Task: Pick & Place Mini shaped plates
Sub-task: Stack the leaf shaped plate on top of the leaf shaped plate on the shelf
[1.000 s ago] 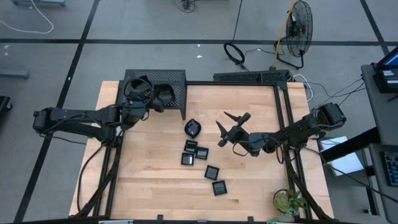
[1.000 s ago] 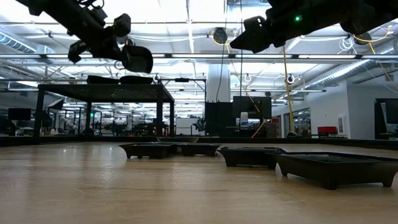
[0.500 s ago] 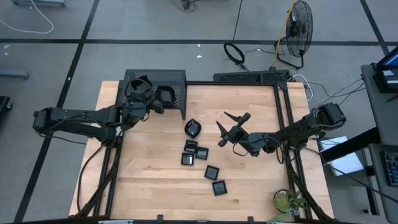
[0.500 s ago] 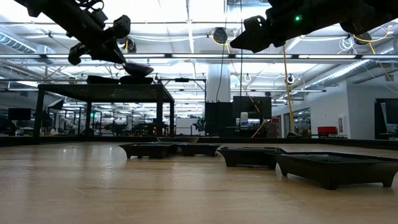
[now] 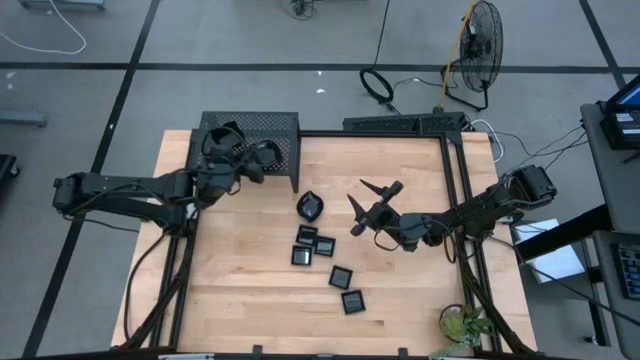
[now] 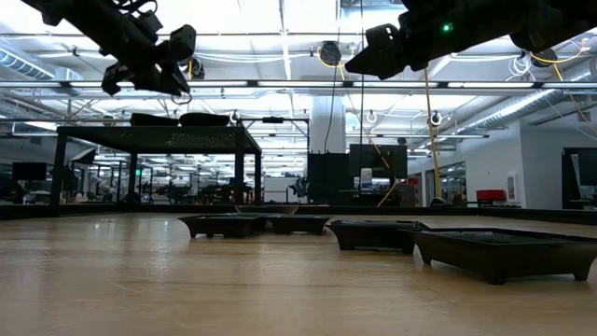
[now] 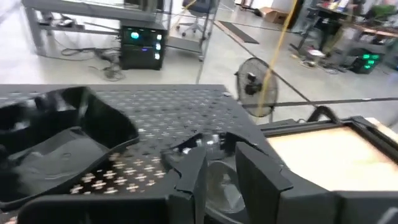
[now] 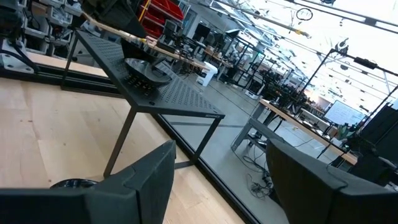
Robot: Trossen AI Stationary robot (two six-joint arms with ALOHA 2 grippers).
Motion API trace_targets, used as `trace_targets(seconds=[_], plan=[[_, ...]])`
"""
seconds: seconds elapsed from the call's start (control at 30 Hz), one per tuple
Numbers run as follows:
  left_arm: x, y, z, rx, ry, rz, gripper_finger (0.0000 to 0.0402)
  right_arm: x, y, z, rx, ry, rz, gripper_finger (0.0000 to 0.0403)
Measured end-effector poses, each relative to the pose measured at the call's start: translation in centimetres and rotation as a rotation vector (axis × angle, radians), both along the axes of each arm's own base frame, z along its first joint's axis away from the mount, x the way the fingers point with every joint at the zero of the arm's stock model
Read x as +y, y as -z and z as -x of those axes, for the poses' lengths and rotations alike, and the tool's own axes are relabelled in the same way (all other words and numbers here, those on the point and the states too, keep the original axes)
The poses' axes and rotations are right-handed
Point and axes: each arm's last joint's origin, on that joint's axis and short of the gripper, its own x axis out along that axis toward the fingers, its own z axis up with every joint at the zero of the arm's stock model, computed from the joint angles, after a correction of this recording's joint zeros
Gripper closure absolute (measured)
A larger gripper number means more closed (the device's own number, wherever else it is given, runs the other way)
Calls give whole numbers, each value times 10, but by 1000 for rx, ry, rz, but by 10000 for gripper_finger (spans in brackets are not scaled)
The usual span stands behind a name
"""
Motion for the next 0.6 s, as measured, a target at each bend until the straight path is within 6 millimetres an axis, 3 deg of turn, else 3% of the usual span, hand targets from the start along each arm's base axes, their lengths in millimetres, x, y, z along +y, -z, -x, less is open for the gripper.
trace_targets(seconds=[0.2,0.4,0.6], plan=[[-10,-9,-9,35,219,-73,314,0,0,0,-31,-2,-33,165],[-33,-18,-18,162,641,-290,314,-5,4,-4,-98,-120,-146,165],[-59,-17,-20,250,883,-433,314,-43,25,-12,-108,-167,-496,165]])
